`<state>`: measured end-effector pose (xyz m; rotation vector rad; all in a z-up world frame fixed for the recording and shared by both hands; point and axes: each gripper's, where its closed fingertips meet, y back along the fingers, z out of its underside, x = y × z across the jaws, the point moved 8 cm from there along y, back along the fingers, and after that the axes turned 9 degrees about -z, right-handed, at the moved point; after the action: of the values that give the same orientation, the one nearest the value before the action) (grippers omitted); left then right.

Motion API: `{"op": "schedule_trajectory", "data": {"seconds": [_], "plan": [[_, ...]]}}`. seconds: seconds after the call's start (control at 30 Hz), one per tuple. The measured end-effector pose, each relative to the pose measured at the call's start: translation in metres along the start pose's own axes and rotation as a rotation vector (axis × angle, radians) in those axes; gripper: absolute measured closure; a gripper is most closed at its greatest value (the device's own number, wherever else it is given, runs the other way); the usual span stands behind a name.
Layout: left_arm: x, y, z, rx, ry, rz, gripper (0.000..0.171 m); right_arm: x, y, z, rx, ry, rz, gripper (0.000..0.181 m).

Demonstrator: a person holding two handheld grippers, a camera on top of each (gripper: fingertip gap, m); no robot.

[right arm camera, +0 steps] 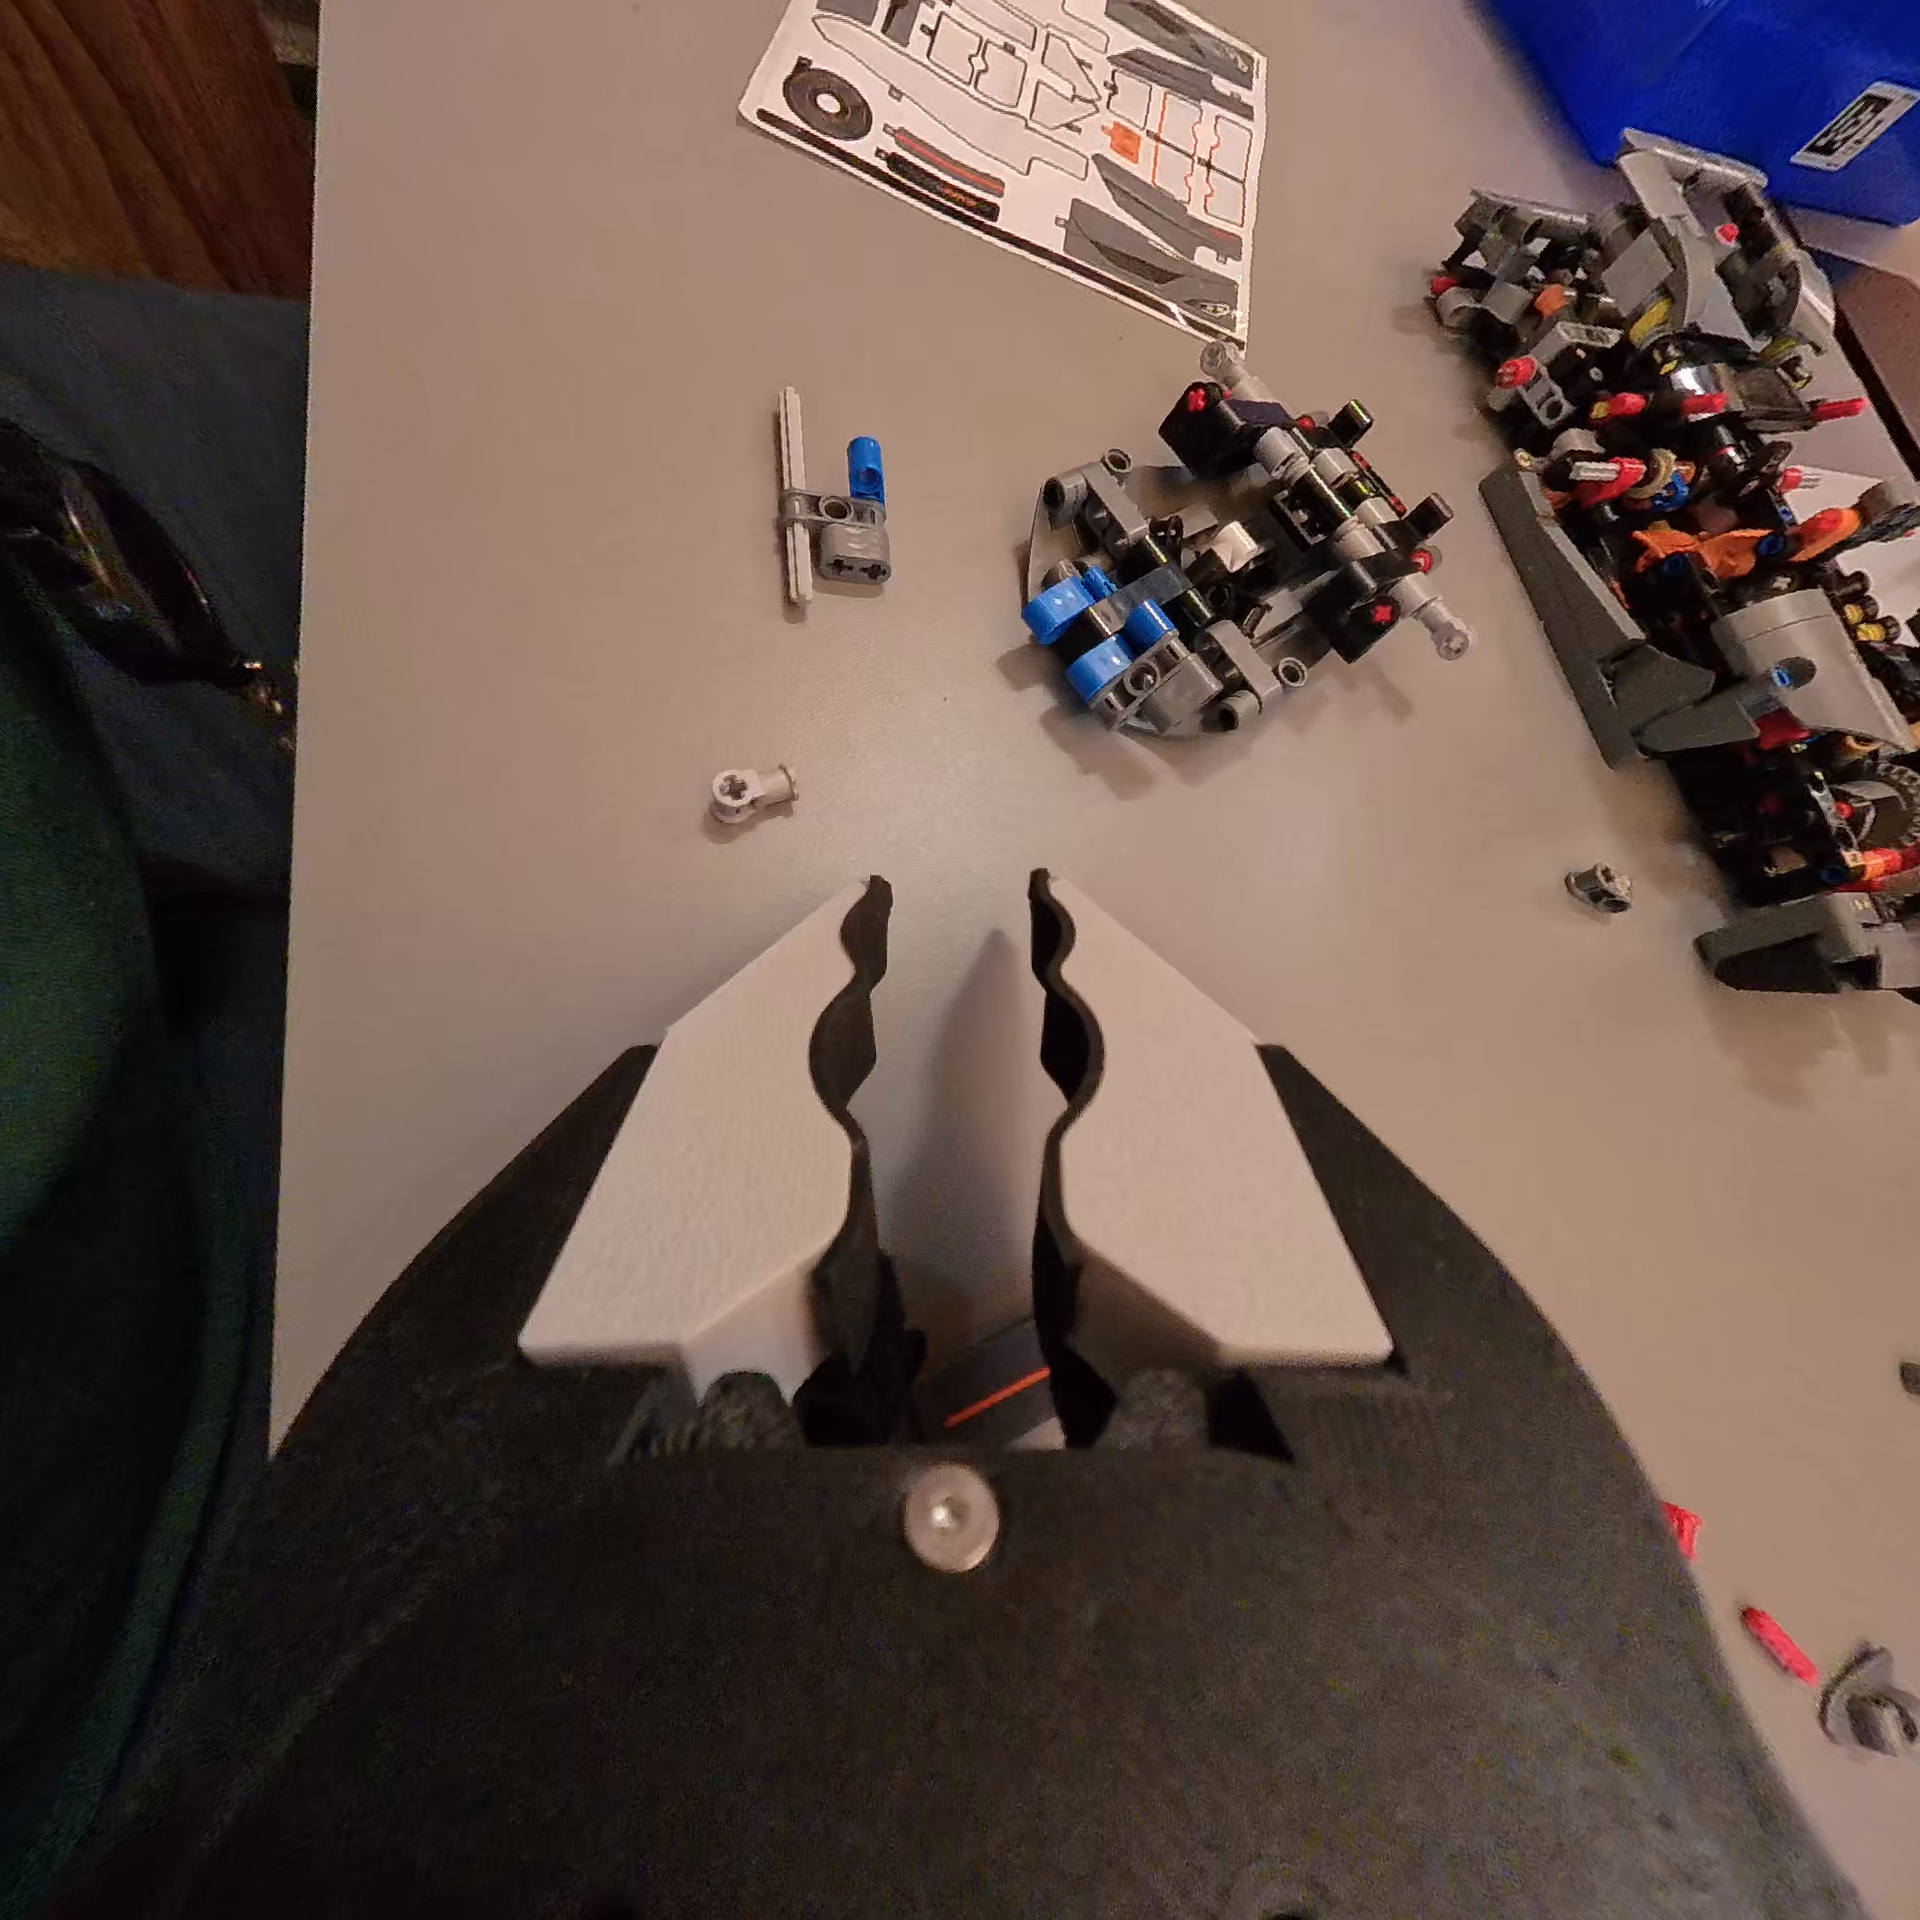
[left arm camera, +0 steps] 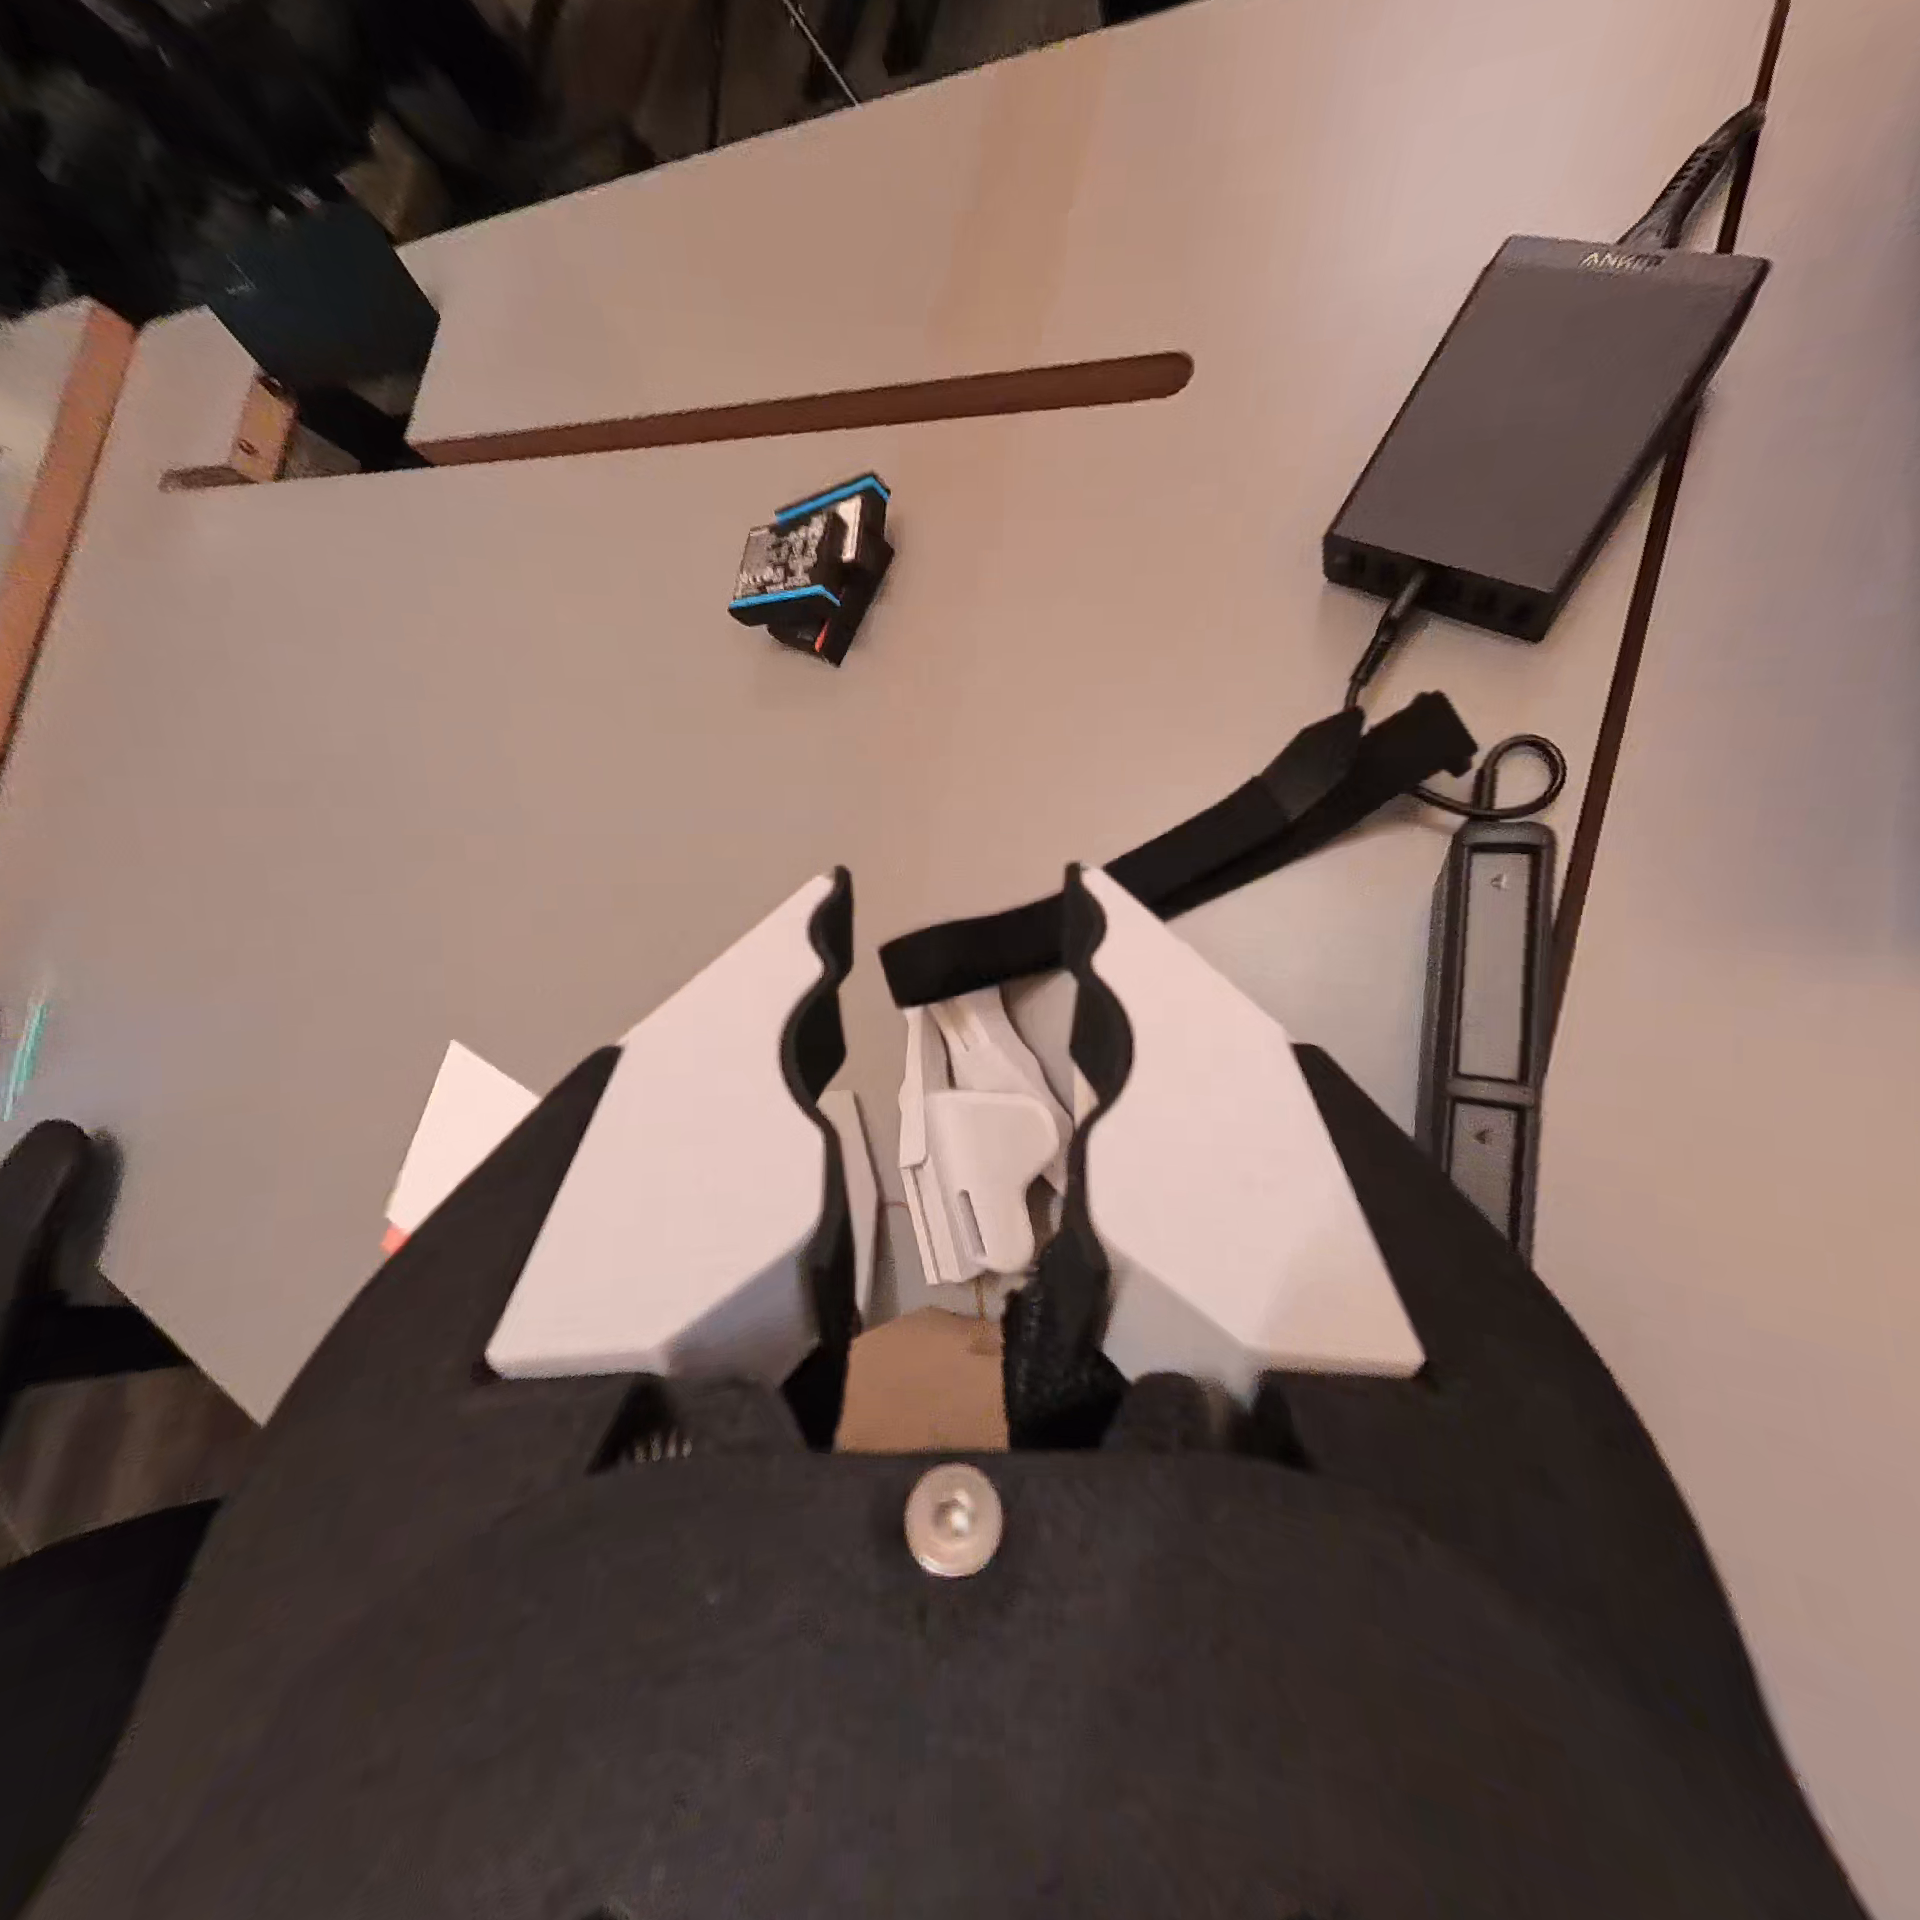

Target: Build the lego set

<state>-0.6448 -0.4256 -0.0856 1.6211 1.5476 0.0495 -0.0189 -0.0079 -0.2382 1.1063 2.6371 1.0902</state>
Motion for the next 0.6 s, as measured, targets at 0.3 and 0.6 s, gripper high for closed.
{"op": "schedule_trajectory", "data": {"seconds": [0.3, 0.6], "plan": [[0.029, 0.059, -0.017, 0.110, -0.073, 0.056, 0.112, 0.000, 0.003, -0.001, 0.027, -0.001, -0.003, 0.155], [0.173, 0.237, 0.041, 0.520, -0.335, 0.391, 0.138, 0.000, 0.007, -0.003, 0.071, -0.002, -0.001, 0.152]]}}
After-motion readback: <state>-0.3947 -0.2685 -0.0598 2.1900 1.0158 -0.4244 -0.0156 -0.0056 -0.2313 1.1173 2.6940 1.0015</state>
